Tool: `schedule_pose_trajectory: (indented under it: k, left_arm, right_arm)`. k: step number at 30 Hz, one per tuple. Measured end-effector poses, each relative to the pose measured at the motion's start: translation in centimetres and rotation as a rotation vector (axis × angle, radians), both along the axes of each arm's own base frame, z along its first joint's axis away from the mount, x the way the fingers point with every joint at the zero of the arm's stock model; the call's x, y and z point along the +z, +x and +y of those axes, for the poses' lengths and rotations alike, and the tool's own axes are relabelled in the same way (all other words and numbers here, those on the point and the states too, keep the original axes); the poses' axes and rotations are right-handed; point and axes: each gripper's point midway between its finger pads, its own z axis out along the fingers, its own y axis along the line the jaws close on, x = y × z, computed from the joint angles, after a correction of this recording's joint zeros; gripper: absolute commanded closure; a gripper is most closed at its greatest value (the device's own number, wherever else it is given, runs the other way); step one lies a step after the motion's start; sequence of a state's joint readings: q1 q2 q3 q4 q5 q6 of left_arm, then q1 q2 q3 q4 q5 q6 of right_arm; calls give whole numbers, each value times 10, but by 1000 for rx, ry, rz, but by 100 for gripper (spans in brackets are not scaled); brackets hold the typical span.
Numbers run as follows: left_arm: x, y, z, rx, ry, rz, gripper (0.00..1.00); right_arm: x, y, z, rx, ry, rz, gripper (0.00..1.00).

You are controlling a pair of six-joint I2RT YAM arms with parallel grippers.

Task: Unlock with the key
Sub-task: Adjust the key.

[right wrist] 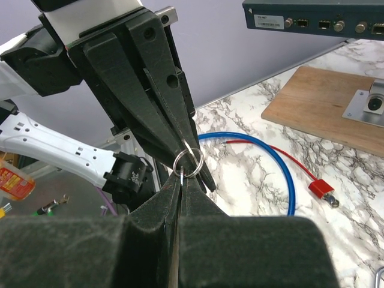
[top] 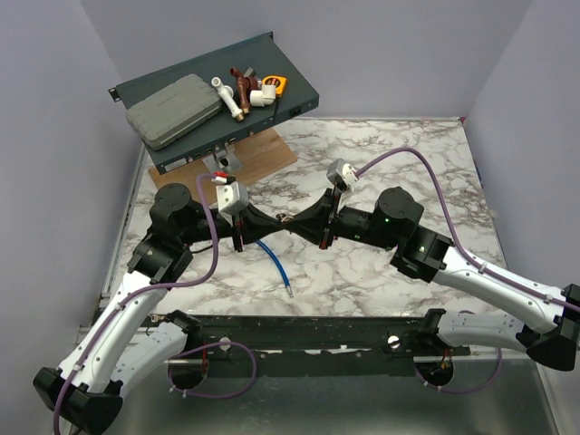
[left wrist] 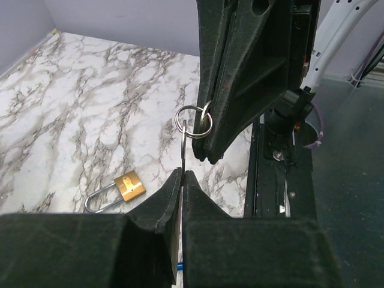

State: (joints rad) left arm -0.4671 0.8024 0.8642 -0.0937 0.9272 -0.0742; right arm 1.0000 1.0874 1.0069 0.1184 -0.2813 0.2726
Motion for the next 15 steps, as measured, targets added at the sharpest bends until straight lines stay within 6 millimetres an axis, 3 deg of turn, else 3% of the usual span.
schedule_pose_trajectory:
  k: [8, 12, 15]
  left_arm:
    - [22, -7, 8, 3, 47, -71, 100]
    - [26, -16, 12, -29, 93, -92, 100]
    - [23, -18, 15, -50, 145, -96, 100]
  right_arm:
    - [-1, -3, -8, -11, -14, 0, 97]
    - [-5, -5, -13, -11, -38, -2, 79]
    - [-15, -6, -16, -10, -81, -1, 71]
